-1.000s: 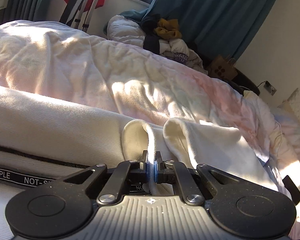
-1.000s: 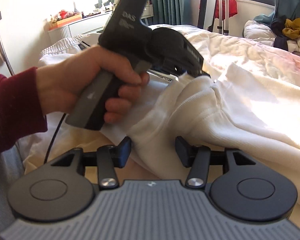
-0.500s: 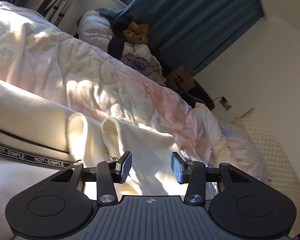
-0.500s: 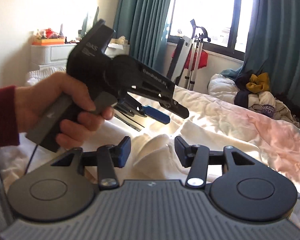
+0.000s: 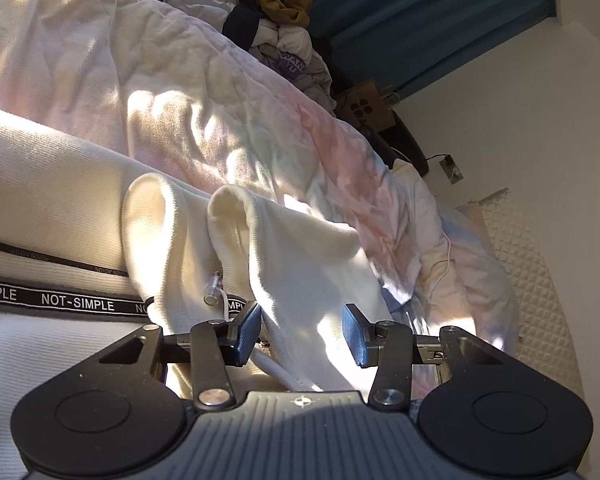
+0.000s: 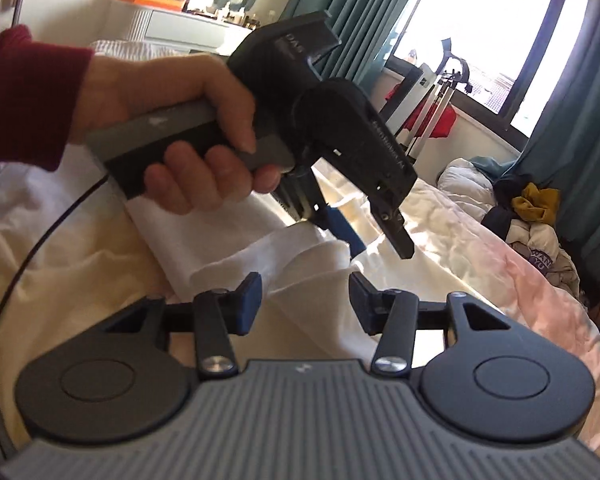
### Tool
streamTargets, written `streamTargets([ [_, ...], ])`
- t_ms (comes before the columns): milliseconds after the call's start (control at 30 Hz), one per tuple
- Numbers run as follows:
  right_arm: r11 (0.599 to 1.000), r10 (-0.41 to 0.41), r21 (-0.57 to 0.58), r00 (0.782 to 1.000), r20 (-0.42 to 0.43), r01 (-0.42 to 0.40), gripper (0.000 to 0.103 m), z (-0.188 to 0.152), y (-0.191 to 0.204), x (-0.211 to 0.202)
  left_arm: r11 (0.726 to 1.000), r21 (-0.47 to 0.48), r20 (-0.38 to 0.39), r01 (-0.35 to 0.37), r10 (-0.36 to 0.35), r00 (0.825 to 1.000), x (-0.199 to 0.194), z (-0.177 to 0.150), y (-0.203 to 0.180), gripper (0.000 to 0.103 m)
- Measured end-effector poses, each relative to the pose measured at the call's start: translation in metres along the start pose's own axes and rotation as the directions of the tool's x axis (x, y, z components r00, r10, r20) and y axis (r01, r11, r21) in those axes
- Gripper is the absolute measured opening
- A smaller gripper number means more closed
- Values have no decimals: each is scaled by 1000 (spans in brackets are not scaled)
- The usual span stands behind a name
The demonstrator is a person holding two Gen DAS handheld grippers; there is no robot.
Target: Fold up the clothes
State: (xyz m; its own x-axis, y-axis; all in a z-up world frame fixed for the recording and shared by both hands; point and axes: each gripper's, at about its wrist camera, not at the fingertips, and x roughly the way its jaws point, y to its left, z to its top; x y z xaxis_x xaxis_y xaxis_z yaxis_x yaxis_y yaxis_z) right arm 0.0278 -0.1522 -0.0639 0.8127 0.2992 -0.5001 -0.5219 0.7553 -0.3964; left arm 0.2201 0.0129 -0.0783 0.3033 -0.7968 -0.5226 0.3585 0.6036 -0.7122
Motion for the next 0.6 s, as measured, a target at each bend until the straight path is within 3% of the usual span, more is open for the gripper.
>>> streamTargets([
  [100, 998, -51, -49, 997, -50, 49, 51, -4, 2, 11, 1000, 18, 1, -17, 17, 1000, 7, 0, -1, 42],
  [167, 997, -75, -35, 995, -74, 72, 51, -8, -6, 21, 998, 39, 14, -47, 46, 999, 10, 0, -3, 27],
  [200, 995, -93, -46, 992, -83, 89, 50, -11, -8, 25, 995, 62, 27, -75, 74, 997, 11, -2, -4, 8],
  [233, 991, -122, -68, 987, -101, 115, 50, -14, -8, 30, 993, 75, 40, -91, 89, 995, 11, -3, -5, 6],
  [300, 987, -142, -87, 985, -101, 133, 44, -18, -7, 34, 996, 46, 62, -74, 71, 996, 7, -3, -1, 4],
  [400, 982, -144, -132, 987, -77, 133, 22, -15, -2, 30, 999, -9, 110, -33, 34, 993, -6, 1, 3, 4],
  [467, 982, -136, -141, 990, -43, 128, 18, -11, -2, 18, 999, -44, 146, 20, -14, 989, -17, 3, 2, 4],
  [600, 997, -78, -9, 997, 24, 79, 8, 2, -25, -12, 996, -54, 192, 71, -59, 980, -31, 6, -8, 4],
])
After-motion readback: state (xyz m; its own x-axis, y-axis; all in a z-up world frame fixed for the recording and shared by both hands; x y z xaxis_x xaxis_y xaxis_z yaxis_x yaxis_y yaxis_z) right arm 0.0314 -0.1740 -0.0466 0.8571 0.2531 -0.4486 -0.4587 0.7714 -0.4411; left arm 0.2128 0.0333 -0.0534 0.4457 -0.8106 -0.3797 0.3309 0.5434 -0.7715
